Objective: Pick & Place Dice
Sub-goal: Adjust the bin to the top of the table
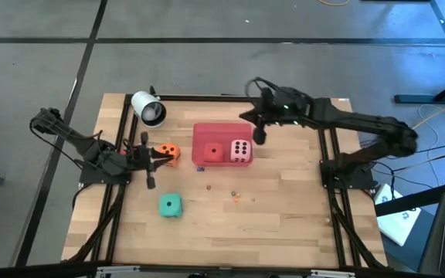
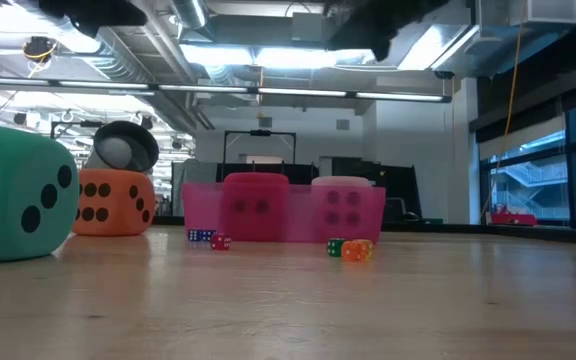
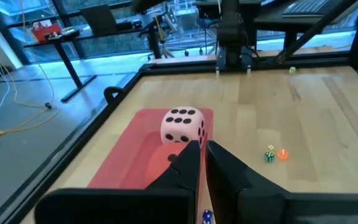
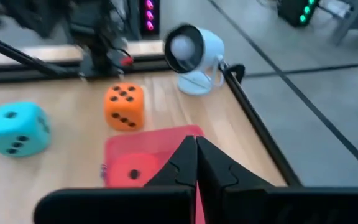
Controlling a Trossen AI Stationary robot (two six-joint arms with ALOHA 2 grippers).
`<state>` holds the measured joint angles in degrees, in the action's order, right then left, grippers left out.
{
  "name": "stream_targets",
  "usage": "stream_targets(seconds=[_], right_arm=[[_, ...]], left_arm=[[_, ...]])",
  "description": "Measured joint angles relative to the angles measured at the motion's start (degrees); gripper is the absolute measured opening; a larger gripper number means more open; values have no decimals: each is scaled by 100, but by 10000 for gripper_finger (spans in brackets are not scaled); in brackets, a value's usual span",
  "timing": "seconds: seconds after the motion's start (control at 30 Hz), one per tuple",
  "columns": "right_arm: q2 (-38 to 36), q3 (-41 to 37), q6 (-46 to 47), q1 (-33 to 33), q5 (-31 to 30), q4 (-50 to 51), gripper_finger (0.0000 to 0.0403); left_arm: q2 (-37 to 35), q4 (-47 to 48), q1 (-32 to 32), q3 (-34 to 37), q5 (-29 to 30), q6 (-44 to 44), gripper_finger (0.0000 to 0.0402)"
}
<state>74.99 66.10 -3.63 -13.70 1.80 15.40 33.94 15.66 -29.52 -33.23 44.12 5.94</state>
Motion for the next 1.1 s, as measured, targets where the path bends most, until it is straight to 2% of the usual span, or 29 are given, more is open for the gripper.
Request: stream_targets(seconds=[0.1, 0.23, 0.37, 0.47, 0.63, 0.87, 0.97, 1.1], right_arm=[[-492, -658, 233, 136, 57, -648, 0], [-895, -1528, 494, 326, 221, -1731, 0], [-963, -2283, 887, 566, 305, -2664, 0], [-959, -2617, 1055, 745, 105, -3178, 0], [-962, -2712, 1219, 996, 6, -3319, 0], [-962, -2712, 1219, 1427, -322, -3390, 0], [-962, -2712, 1205, 1607, -490, -3440, 0], [-962, -2710, 1169, 1777, -594, -3635, 0]], left_arm=[[-28, 188, 36, 0, -177, 234, 22], [197, 258, 292, 0, -1025, 619, 22], [836, 218, 784, -2, -1561, 795, 22], [1472, -11, 1282, -2, -2249, 810, 22], [2543, -1147, 1972, -13, -3363, 435, 22], [3712, -2364, 2619, -9, -4602, 284, 22], [4187, -2570, 2775, -54, -4868, 284, 22], [4874, -2568, 2919, -408, -4919, 157, 22]])
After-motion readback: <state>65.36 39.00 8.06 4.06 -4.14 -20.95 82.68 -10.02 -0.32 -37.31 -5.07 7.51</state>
